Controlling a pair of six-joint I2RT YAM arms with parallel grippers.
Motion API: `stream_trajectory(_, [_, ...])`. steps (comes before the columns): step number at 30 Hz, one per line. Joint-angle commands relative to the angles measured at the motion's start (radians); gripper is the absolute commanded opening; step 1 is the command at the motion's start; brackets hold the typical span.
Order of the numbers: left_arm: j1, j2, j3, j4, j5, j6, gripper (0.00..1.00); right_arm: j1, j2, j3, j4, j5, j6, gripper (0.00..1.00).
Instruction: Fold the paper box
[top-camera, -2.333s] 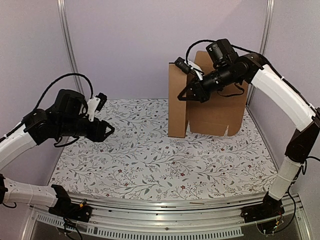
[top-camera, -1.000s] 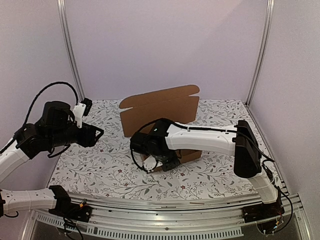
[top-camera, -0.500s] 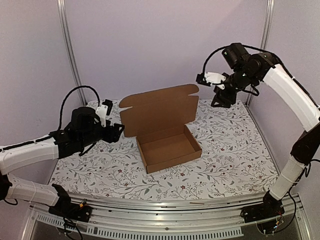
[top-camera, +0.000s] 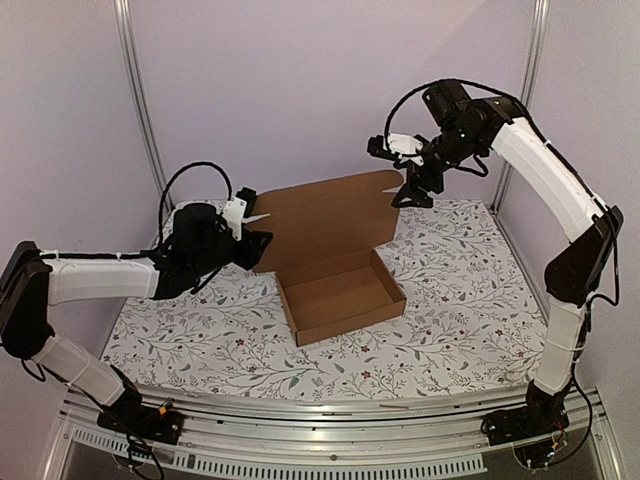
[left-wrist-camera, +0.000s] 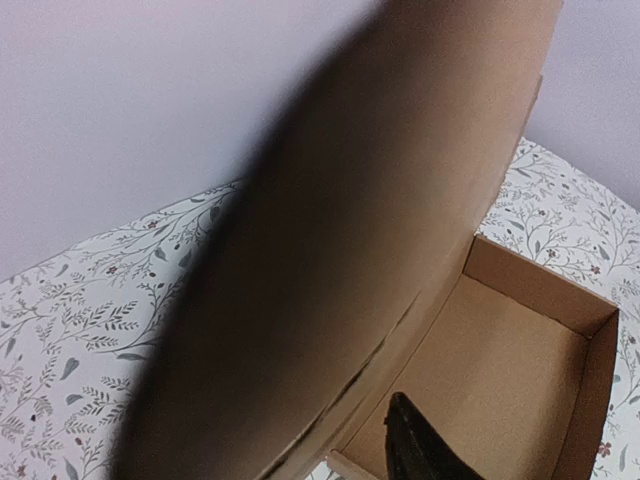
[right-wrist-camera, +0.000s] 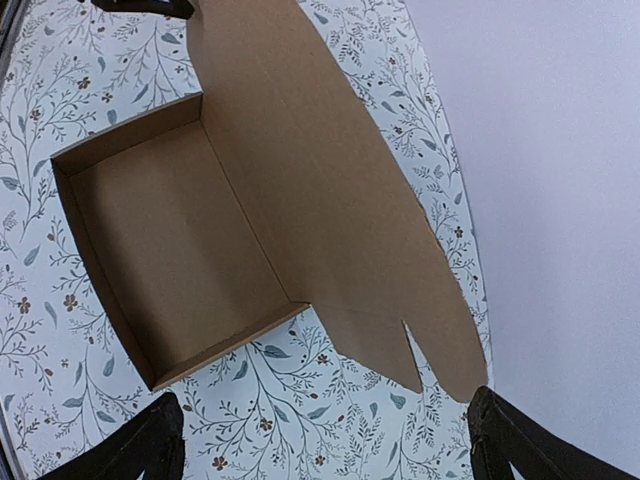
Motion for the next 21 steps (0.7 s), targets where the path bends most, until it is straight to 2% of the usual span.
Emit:
stream_trajectory(1, [0.015,0.033,0.011,0.110,0.131,0.022,0.40,0.021,-0.037,-0.065,-0.044,-0.044,0.004,0.97])
stream_trajectory(8, [0.016,0.061,-0.023,0.219,0.367,0.026,0.15,0.022,-0.170,-0.154,-0.113,-0.039,-0.031,0.96])
stream_trajectory(12, [0.016,0.097,0.037,0.187,0.528,0.039,0.07,0.045,-0.210,-0.182,-0.102,0.013,-0.092,0.95])
stream_trajectory(17, [0.016,0.091,0.086,0.140,0.673,0.051,0.01,0.071,-0.240,-0.139,-0.105,0.022,-0.098,0.95])
stream_trajectory(21, [0.016,0.076,0.088,0.140,0.746,0.051,0.00,0.137,-0.247,-0.150,-0.103,0.143,-0.166,0.96])
